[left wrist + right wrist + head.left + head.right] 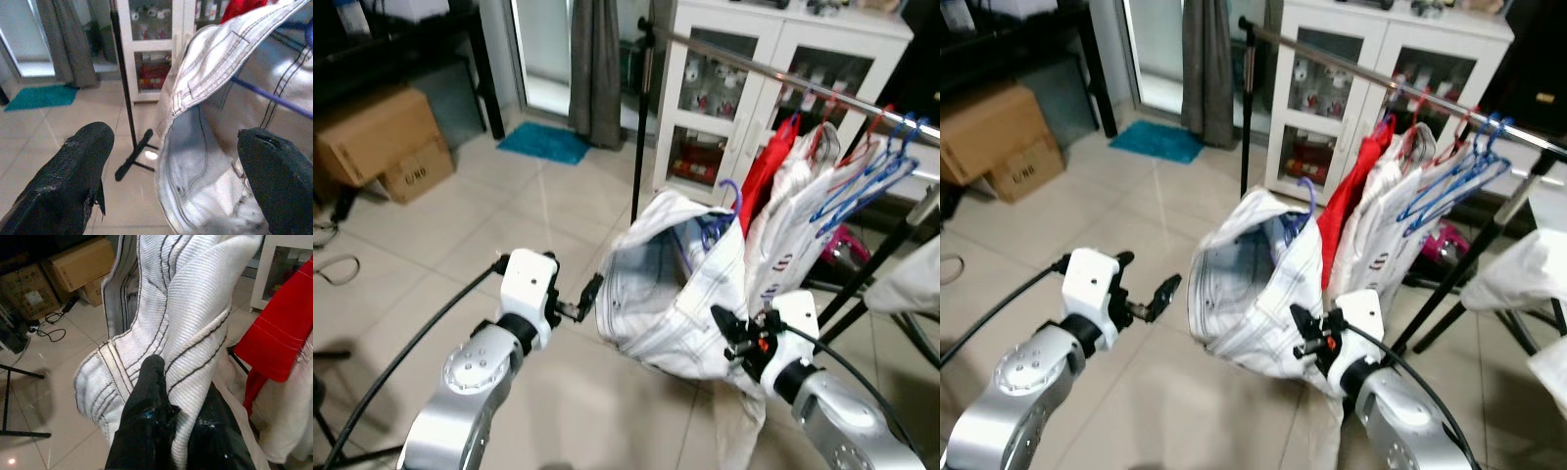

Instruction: Hang hanger

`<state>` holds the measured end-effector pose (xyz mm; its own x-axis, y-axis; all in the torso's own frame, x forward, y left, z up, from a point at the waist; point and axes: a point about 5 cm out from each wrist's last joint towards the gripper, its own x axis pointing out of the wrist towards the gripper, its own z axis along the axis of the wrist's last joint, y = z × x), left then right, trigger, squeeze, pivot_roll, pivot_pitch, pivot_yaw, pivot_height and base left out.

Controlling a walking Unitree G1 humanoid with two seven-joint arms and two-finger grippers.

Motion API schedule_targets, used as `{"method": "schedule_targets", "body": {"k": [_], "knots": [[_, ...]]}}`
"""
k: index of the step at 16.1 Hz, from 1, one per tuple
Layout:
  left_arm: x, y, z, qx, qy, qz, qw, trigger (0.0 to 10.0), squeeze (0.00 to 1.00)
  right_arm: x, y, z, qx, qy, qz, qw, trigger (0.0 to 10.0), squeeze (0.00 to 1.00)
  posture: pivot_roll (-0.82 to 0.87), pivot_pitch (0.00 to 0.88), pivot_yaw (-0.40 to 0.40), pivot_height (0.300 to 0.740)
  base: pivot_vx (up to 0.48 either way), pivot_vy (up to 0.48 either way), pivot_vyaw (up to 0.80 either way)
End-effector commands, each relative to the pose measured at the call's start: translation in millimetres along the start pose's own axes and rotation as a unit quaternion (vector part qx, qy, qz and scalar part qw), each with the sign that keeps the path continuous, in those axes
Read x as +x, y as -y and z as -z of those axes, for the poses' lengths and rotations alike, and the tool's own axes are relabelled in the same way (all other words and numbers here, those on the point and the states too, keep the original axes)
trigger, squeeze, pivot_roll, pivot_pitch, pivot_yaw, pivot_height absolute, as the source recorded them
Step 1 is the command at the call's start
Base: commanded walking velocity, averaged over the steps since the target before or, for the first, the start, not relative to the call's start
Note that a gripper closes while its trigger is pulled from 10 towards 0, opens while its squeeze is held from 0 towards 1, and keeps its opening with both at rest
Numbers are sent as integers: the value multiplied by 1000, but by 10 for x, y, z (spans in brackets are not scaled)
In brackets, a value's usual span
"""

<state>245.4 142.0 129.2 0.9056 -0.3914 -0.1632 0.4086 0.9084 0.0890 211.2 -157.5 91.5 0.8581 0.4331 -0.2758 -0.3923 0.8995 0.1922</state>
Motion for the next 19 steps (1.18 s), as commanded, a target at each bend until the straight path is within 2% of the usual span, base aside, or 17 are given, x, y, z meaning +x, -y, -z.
{"method": "schedule_targets", "body": {"k": [1, 3, 4, 6, 7, 10, 11, 12, 13, 17, 18, 19], "knots": [[0, -4, 0, 1, -5, 5, 1000, 10000, 0, 27, -24, -151, -21, 32, -13, 999, 10000, 0, 25, 11, -54, 740, 0, 0, 0], [11, -33, -34, 21, -4, 20, 1000, 10000, 0, 61, -22, -210, -66, 31, -34, 997, 10000, 0, 31, 5, -57, 740, 0, 0, 0], [19, -58, -91, 37, 6, 37, 999, 10000, 1000, 79, -9, -258, -90, 30, -43, 995, 10000, 0, 31, 4, -58, 740, 0, 0, 0], [79, -157, -255, 73, 26, 46, 996, 10000, 1000, 116, 20, -395, -123, 39, -62, 990, 10000, 0, 47, 0, -71, 740, 0, 0, 0], [96, -177, -281, 83, 28, 47, 995, 10000, 1000, 124, 26, -424, -129, 41, -66, 989, 10000, 0, 47, 0, -71, 740, 0, 0, 0], [212, -309, -343, 155, 18, 48, 987, 10000, 1000, 140, 26, -550, -151, 53, -106, 981, 10000, 0, 58, 0, -81, 740, 0, 0, 0], [275, -396, -329, 191, -3, 51, 980, 10000, 925, 144, 25, -603, -162, 57, -127, 977, 10000, 0, 58, 0, -81, 740, 0, 0, 0], [314, -449, -323, 221, -13, 50, 974, 10000, 98, 145, 31, -630, -168, 57, -138, 974, 10000, 0, 57, 0, -80, 740, 0, 0, 0], [363, -504, -349, 245, -14, 45, 968, 10000, 0, 146, 43, -656, -174, 57, -148, 972, 10000, 0, 55, 0, -77, 740, 0, 0, 0], [502, -660, -470, 305, -13, 27, 952, 10000, 0, 149, 94, -727, -188, 57, -163, 967, 10000, 0, 47, 0, -67, 740, 0, 0, 0], [519, -690, -483, 315, -16, 25, 949, 8980, 0, 149, 103, -740, -189, 56, -165, 966, 10000, 0, 47, 0, -67, 740, 0, 0, 0], [531, -721, -528, 319, -11, 23, 947, 0, 0, 145, 121, -753, -190, 55, -165, 966, 10000, 0, 48, 0, -66, 740, 0, 0, 0]]}}
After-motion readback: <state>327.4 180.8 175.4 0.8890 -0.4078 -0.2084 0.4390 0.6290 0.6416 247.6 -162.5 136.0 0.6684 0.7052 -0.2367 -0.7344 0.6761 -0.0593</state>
